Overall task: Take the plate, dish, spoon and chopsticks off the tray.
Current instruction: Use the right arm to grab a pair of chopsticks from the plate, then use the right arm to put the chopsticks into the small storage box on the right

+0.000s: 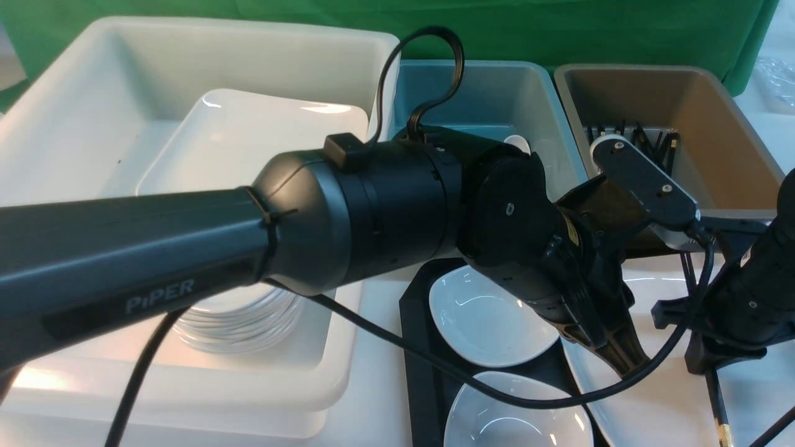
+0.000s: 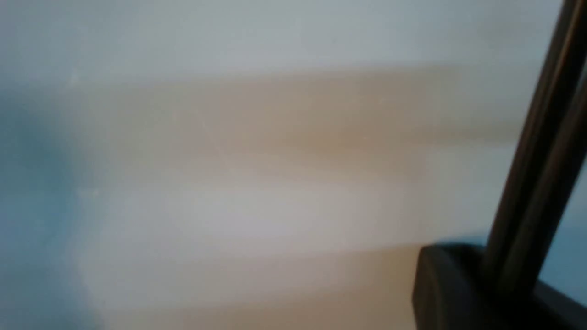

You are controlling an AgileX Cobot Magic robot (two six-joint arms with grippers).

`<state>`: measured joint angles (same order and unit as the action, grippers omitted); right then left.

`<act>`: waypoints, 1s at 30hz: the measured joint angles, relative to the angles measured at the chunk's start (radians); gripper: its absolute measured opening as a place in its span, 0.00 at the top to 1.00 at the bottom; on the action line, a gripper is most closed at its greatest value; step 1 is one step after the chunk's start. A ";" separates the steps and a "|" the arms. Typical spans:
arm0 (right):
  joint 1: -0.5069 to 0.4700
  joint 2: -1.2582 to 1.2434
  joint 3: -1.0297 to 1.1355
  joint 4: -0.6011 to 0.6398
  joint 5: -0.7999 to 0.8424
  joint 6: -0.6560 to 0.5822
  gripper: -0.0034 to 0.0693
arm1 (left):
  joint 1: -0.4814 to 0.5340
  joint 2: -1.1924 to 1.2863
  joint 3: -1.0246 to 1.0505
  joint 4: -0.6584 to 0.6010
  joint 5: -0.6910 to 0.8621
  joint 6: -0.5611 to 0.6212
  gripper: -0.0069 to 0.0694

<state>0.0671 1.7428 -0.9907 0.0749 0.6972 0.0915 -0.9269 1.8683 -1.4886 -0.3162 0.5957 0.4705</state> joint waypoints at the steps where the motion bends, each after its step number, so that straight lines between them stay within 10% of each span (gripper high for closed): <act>1: 0.000 -0.010 0.002 0.002 0.014 -0.001 0.87 | 0.000 0.000 0.000 0.000 0.000 0.000 0.88; 30: 0.000 -0.213 -0.061 0.185 0.328 -0.167 0.87 | 0.001 -0.078 0.000 0.001 0.017 -0.080 0.88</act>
<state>0.0671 1.5293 -1.0515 0.2594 1.0251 -0.0760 -0.9259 1.7904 -1.4886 -0.3155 0.6128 0.3900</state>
